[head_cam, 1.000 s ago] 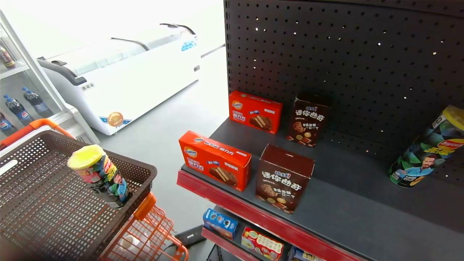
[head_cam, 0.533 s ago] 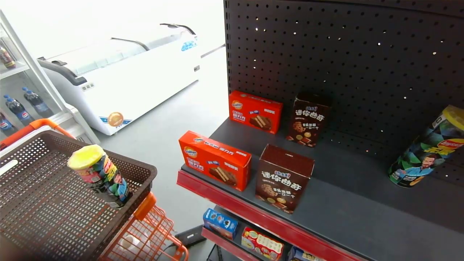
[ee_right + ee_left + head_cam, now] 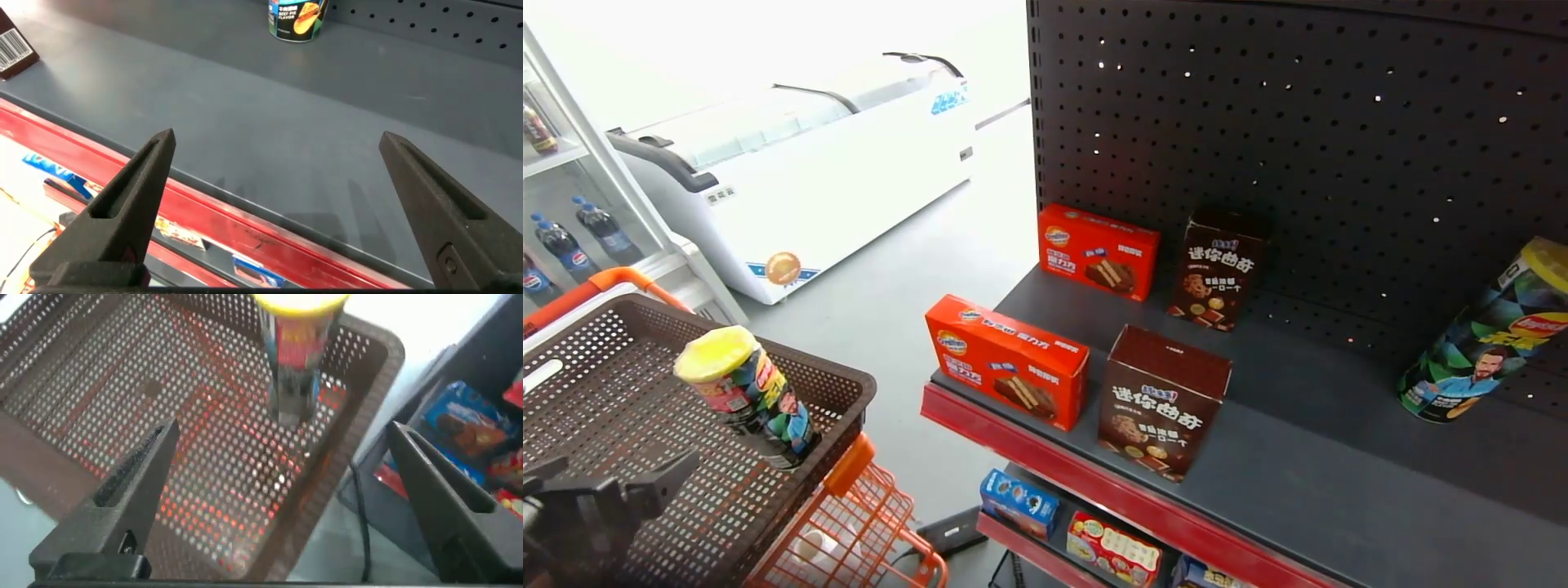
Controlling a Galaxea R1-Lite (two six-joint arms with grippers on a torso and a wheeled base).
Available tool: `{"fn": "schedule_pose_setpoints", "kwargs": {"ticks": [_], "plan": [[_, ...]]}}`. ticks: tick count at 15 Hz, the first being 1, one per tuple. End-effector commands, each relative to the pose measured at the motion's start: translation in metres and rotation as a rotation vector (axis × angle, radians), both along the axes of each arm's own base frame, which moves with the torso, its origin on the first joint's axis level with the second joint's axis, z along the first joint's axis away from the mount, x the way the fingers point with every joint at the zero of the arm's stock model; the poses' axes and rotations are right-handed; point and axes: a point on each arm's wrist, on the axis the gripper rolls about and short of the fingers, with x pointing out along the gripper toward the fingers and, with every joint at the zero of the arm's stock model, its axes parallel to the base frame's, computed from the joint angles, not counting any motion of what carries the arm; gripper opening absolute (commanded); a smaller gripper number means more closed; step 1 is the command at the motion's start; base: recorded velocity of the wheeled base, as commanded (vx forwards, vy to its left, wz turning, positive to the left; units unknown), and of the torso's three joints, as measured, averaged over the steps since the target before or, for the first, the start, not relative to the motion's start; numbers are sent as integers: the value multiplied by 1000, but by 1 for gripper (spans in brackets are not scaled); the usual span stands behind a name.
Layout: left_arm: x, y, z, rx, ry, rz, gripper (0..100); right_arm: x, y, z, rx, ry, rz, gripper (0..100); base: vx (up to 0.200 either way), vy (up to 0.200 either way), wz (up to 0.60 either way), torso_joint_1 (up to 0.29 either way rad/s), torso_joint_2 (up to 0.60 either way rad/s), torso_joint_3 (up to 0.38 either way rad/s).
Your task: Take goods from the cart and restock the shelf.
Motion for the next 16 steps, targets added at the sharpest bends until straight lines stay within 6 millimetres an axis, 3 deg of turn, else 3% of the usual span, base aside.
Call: {"fn": "schedule_pose_setpoints", "kwargs": {"ticks": [1,3,9,16], "plan": [[57,14,-30,-3,68,25,100,0,0,0,0,0,1,100,0,0,0,0,0,0],[80,12,-42,6,27,-5,100,0,0,0,0,0,-1,100,0,0,0,0,0,0],[125,19,-84,13,-62,4,100,0,0,0,0,1,1,100,0,0,0,0,0,0],[151,25,-113,25,-108,10,100,0,0,0,0,0,1,100,0,0,0,0,0,0]]}}
